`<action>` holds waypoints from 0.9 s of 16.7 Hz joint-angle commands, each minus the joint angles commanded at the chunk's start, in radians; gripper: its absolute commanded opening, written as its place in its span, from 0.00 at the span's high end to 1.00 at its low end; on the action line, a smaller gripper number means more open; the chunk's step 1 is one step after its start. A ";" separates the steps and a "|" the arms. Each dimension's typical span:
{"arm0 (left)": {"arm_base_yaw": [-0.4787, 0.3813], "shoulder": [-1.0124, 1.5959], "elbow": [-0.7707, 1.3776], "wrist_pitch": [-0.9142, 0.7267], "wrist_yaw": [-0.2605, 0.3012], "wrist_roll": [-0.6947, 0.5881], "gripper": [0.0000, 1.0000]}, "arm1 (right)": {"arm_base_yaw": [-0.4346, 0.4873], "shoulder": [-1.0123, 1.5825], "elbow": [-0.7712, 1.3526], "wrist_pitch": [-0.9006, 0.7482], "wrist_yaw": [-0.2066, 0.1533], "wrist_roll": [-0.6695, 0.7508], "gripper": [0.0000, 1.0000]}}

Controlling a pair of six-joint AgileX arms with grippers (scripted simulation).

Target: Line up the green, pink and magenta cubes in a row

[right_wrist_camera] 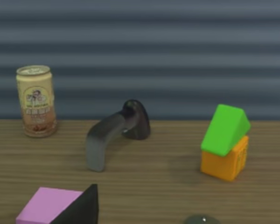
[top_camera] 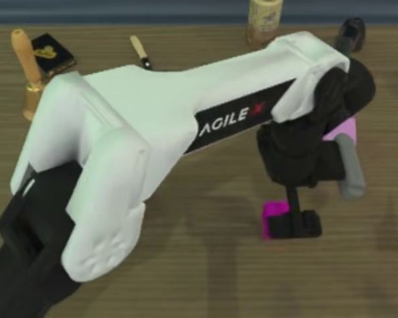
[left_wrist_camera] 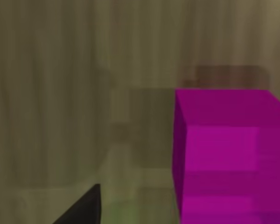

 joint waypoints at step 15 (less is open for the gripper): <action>0.110 -0.230 -0.069 -0.020 -0.008 -0.063 0.00 | 0.028 0.211 0.211 -0.143 0.002 0.051 0.00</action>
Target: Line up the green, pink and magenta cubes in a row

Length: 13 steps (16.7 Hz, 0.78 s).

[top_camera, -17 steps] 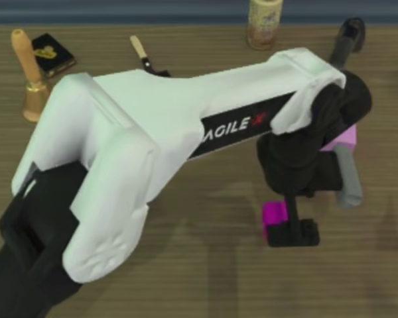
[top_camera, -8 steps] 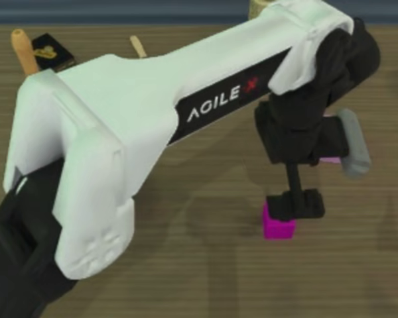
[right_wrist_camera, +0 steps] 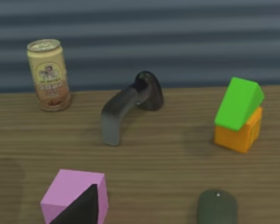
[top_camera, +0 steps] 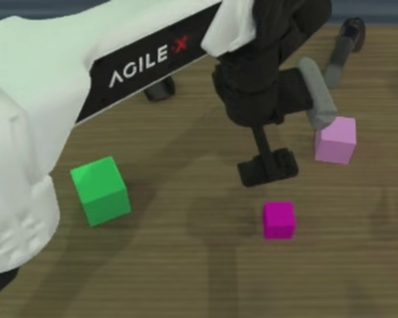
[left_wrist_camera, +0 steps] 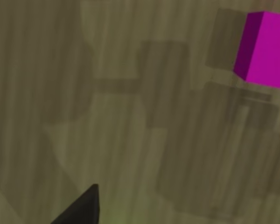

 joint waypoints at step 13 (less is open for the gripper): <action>0.551 -1.416 -1.325 0.757 -0.028 -0.376 0.00 | 0.144 1.391 1.204 -0.774 -0.001 0.243 0.00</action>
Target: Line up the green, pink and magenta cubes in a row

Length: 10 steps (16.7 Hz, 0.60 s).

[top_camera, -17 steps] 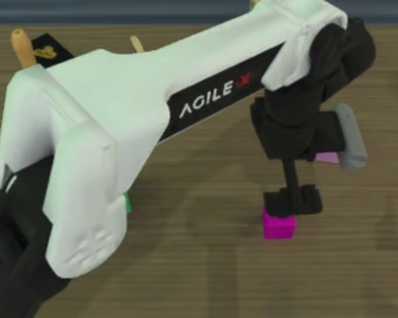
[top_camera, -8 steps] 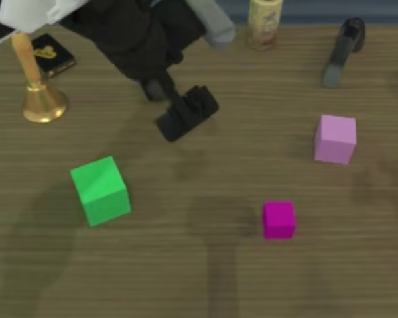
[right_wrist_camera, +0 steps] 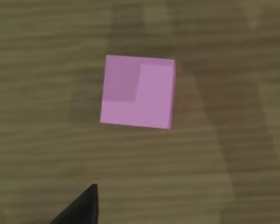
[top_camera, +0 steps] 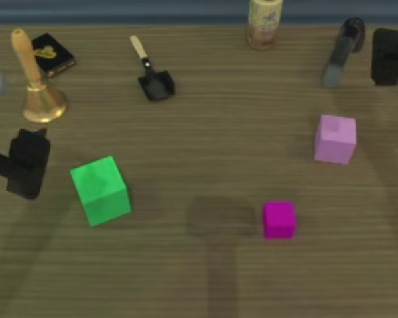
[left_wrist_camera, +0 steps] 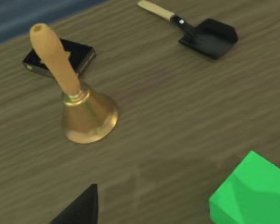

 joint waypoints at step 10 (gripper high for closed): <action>0.252 -0.744 -0.717 0.489 0.013 -0.207 0.00 | 0.077 0.697 0.658 -0.402 0.003 0.135 0.00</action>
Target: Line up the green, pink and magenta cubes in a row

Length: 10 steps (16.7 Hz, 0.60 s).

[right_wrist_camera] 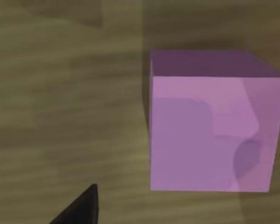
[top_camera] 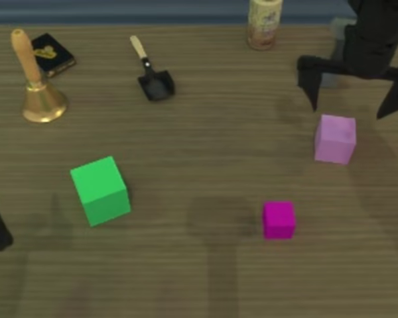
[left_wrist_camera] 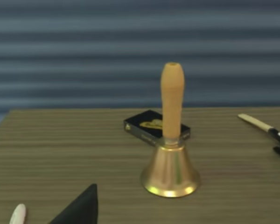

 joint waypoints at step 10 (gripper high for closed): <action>0.017 -0.054 -0.051 0.041 0.003 -0.017 0.00 | 0.003 0.058 0.012 0.015 0.001 0.007 0.00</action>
